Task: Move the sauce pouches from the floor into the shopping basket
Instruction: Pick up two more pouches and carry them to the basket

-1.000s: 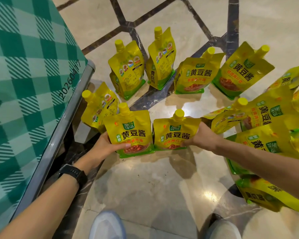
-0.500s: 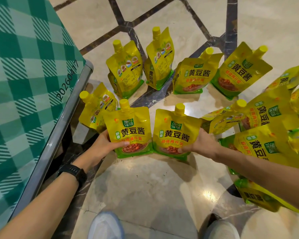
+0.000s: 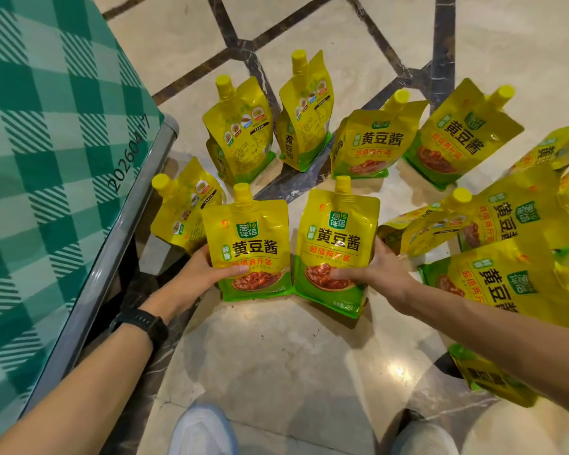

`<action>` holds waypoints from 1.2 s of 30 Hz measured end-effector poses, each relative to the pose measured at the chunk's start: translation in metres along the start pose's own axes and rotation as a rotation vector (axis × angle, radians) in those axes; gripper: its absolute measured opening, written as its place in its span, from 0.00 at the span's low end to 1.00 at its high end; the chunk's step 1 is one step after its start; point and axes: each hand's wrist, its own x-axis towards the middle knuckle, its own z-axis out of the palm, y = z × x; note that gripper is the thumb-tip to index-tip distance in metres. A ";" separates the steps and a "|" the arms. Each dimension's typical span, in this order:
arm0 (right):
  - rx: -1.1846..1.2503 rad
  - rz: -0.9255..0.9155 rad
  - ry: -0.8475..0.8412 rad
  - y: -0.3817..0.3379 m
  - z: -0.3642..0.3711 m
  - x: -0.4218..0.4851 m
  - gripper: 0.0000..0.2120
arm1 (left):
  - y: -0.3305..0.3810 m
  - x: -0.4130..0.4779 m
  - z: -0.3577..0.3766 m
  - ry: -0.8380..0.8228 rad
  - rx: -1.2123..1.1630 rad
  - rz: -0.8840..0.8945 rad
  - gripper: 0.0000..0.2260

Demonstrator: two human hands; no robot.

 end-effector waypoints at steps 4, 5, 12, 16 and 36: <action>-0.004 0.041 0.037 0.000 0.004 0.008 0.35 | 0.002 0.001 0.007 0.043 -0.030 0.017 0.47; 0.015 0.053 0.036 0.000 0.004 0.010 0.33 | 0.004 0.002 0.008 0.055 -0.026 0.026 0.47; 0.061 0.133 -0.138 -0.012 -0.012 0.006 0.27 | 0.018 -0.005 0.020 0.029 -0.093 -0.024 0.48; 0.253 0.280 -0.339 -0.016 -0.029 -0.011 0.33 | 0.018 -0.030 0.030 0.022 -0.260 -0.147 0.50; 0.631 0.266 -0.015 -0.289 -0.126 -0.360 0.51 | 0.394 -0.316 0.086 -0.141 -0.112 -0.348 0.43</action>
